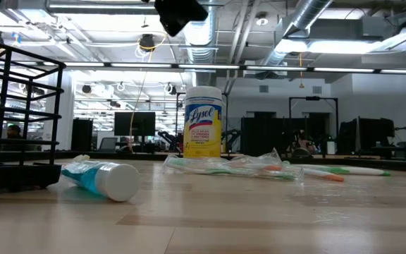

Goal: Pick & Place toothbrushing station
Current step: Put the blue mouthwash into the black wire organizer bin

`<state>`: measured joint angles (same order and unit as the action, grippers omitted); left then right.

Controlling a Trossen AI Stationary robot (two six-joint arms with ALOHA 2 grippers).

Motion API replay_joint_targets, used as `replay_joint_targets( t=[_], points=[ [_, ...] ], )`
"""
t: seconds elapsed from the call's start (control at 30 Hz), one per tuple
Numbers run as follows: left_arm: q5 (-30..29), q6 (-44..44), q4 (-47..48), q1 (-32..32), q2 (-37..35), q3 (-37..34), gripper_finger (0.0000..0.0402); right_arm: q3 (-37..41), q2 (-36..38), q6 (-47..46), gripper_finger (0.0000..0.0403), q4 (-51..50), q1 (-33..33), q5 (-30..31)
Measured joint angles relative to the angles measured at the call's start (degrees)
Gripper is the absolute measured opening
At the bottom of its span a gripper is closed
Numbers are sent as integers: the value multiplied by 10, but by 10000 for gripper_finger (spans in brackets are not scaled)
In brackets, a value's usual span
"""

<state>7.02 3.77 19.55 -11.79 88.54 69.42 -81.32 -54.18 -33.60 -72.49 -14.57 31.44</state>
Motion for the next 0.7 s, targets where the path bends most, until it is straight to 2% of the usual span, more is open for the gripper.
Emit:
replay_joint_targets(
  t=[0.37,0.7],
  points=[
    [5,-10,44,-62,81,2,159,0,56,32,82,25,0,1],
    [35,-23,64,-96,147,39,159,0,74,68,82,64,0,3]
  ],
)
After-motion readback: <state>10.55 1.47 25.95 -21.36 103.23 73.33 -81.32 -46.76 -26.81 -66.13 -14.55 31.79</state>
